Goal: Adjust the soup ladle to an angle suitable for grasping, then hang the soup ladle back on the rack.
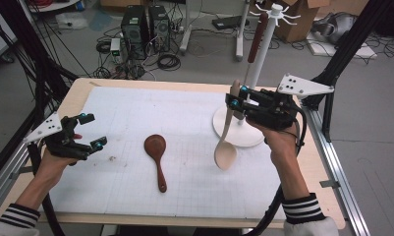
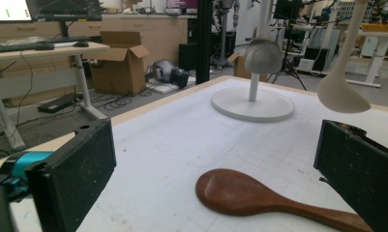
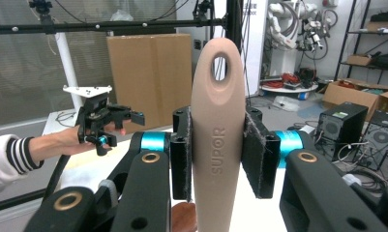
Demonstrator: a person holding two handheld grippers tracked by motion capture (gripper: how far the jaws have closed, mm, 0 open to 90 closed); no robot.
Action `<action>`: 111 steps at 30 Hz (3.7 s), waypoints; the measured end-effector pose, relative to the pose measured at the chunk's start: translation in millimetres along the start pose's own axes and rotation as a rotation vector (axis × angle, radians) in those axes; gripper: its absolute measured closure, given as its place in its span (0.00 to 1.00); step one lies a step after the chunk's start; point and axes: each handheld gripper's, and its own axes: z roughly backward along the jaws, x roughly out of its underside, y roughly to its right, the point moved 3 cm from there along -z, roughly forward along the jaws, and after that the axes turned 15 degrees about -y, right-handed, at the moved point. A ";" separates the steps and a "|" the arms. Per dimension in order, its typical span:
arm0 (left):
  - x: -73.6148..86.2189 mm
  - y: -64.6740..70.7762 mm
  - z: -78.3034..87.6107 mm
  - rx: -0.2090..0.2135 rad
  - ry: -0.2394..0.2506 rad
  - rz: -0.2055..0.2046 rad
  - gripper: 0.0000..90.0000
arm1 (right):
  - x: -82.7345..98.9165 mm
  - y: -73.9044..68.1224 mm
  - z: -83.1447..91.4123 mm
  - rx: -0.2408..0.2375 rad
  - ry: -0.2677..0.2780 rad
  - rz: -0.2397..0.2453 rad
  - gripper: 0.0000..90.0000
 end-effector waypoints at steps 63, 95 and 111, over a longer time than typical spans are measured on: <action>20.6 1.8 2.7 -0.032 0.005 0.005 0.02 | -24.8 29.0 37.9 0.366 -0.036 -0.164 0.76; 19.8 1.8 1.8 -0.079 -0.010 0.007 0.02 | -55.8 56.1 46.2 0.562 -0.077 -0.211 0.76; 19.1 2.7 1.4 -0.074 -0.005 0.012 0.02 | -64.6 62.5 43.8 0.643 -0.089 -0.245 0.76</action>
